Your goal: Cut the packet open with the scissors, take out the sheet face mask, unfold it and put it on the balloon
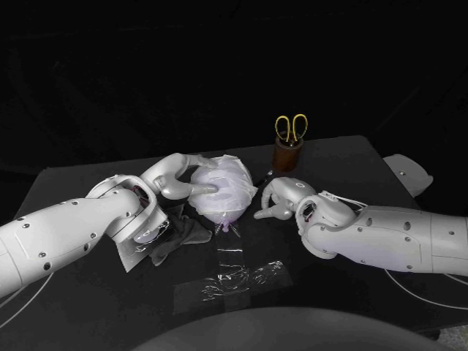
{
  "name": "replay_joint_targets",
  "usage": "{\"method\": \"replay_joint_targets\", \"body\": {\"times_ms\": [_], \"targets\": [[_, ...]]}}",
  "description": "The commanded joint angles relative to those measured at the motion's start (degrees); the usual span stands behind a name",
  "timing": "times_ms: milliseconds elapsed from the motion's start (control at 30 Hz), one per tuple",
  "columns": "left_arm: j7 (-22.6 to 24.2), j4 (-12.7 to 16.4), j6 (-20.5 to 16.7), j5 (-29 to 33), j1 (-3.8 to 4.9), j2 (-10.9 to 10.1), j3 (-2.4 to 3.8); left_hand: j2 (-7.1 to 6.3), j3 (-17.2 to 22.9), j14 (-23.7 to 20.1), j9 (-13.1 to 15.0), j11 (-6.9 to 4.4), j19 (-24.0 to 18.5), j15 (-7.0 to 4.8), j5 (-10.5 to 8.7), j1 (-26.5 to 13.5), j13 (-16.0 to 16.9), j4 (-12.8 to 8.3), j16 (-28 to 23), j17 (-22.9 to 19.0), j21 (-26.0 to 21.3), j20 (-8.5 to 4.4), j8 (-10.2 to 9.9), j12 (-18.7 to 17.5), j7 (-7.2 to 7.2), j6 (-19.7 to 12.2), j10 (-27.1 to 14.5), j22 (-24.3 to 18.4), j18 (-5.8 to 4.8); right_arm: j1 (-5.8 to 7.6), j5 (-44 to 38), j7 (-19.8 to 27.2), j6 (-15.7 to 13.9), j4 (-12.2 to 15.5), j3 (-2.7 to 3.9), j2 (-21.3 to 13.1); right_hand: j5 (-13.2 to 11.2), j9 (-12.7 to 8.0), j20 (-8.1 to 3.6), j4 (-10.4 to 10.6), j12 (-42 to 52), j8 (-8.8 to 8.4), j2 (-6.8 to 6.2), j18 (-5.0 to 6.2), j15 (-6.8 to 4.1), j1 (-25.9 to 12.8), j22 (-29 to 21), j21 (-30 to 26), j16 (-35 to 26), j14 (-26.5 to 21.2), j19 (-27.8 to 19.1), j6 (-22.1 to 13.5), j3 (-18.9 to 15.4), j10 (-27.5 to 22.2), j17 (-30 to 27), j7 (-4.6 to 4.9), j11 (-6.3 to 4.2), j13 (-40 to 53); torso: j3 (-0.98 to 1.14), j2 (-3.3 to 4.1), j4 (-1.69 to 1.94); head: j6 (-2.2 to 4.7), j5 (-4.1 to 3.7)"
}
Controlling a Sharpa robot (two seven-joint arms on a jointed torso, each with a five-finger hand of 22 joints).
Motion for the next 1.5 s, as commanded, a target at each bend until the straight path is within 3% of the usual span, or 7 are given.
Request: {"method": "replay_joint_targets", "body": {"times_ms": [33,233,333,467,600,967,1500], "targets": [[-0.59,0.04,1.82,-0.01,-0.18,0.08,-0.19,0.21,-0.16,0.2,0.05,0.18,0.25,0.1,-0.26,0.17,0.06,0.1,0.02,0.09,0.28,0.04,0.23,0.03,5.7,0.27,-0.33,-0.05,1.08,-0.02,-3.02,-0.55,2.52,0.94,0.0,-0.63,-0.07,-0.18,0.31,0.1,-0.17,0.04,0.57,-0.62,-0.12,1.26,3.91,-0.31,0.24,5.97,-0.03,-0.37,-0.75,6.69,15.05,0.04,-0.62,14.86,0.01,0.03,-0.02,0.03,-0.02],[-0.5,0.06,1.74,-0.01,-0.18,0.01,-0.19,0.21,-0.16,0.2,0.05,0.18,0.25,0.1,-0.26,0.17,0.06,0.1,0.02,0.09,0.28,0.04,0.23,0.03,5.7,0.27,-0.33,-0.05,1.08,-0.01,-2.8,1.46,-2.58,3.71,0.0,-3.15,-0.06,-0.46,0.18,0.97,-0.17,0.01,1.06,-0.57,0.1,1.04,3.98,-0.3,0.24,5.97,0.0,-0.52,-1.52,6.69,15.05,0.25,-0.44,14.86,0.0,-0.05,-0.05,0.23,0.06],[-0.41,0.06,1.66,-0.01,-0.18,-0.02,-0.19,0.21,-0.16,0.2,0.05,0.18,0.25,0.1,-0.26,0.17,0.06,0.1,0.02,0.09,0.28,0.04,0.23,0.03,5.7,0.27,-0.33,-0.05,1.08,-0.01,-0.16,4.81,-7.23,5.35,0.0,-4.77,-0.04,-1.57,-0.89,3.03,-4.25,-1.51,1.57,0.15,1.33,0.58,2.59,-4.12,0.24,5.97,-2.04,-3.15,-3.28,5.54,15.05,1.68,0.89,12.66,0.0,-0.1,-0.1,0.38,0.13],[-0.35,0.04,1.65,-0.01,-0.19,-0.02,-0.19,0.21,-0.16,0.2,0.05,0.18,0.25,0.1,-0.26,0.17,0.06,0.1,0.02,0.09,0.28,0.04,0.23,0.03,5.7,0.27,-0.33,-0.05,1.08,0.18,5.26,10.83,-13.77,7.72,0.23,-6.99,-0.05,-2.65,-0.34,3.93,-8.08,-2.74,2.18,0.6,2.39,-0.16,1.22,-8.01,-0.33,5.53,-4.3,-5.18,-5.38,4.17,13.84,3.15,2.17,10.62,0.05,-0.03,-0.04,0.54,0.17],[-0.34,0.01,1.67,-0.01,-0.19,0.0,-0.19,0.21,-0.16,0.2,0.05,0.18,0.25,0.1,-0.26,0.17,0.06,0.1,0.02,0.09,0.28,0.04,0.23,0.03,5.7,0.27,-0.33,-0.05,1.08,1.08,10.35,14.07,-16.43,8.84,0.64,-7.67,-0.04,-2.78,-0.05,3.96,-7.25,-2.12,3.37,0.47,2.52,-1.7,1.72,-7.03,-0.02,5.76,-3.64,-4.63,-7.0,4.48,14.48,3.12,2.21,11.03,0.06,0.04,0.0,0.65,0.09],[-0.36,0.1,1.71,-0.01,-0.19,0.11,-0.2,0.21,-0.16,0.2,0.05,0.18,0.25,0.1,-0.26,0.17,0.06,0.1,0.02,0.09,0.28,0.04,0.23,0.03,5.7,0.27,-0.33,-0.05,1.08,3.52,17.0,13.33,-14.5,6.63,1.01,-5.17,-0.08,-2.41,-0.08,3.87,-5.08,-0.83,4.45,0.44,2.3,-2.46,2.09,-6.49,0.24,5.97,-3.11,-4.08,-8.87,5.2,15.05,2.76,1.91,12.18,-0.09,0.09,0.09,0.63,0.09],[-0.41,0.22,1.8,-0.01,-0.19,0.11,-0.2,0.21,-0.16,0.2,0.05,0.18,0.25,0.1,-0.26,0.17,0.06,0.1,0.02,0.09,0.28,0.04,0.23,0.03,5.7,0.27,-0.33,-0.05,1.08,3.98,15.89,11.78,-11.93,0.89,1.1,-0.03,-0.08,-1.8,-0.23,3.76,-3.63,0.46,5.16,0.39,2.1,-2.26,2.36,-6.2,0.24,5.97,-2.82,-3.99,-10.32,5.66,15.05,2.45,1.65,12.96,-0.04,0.04,0.04,0.48,0.37]]}}
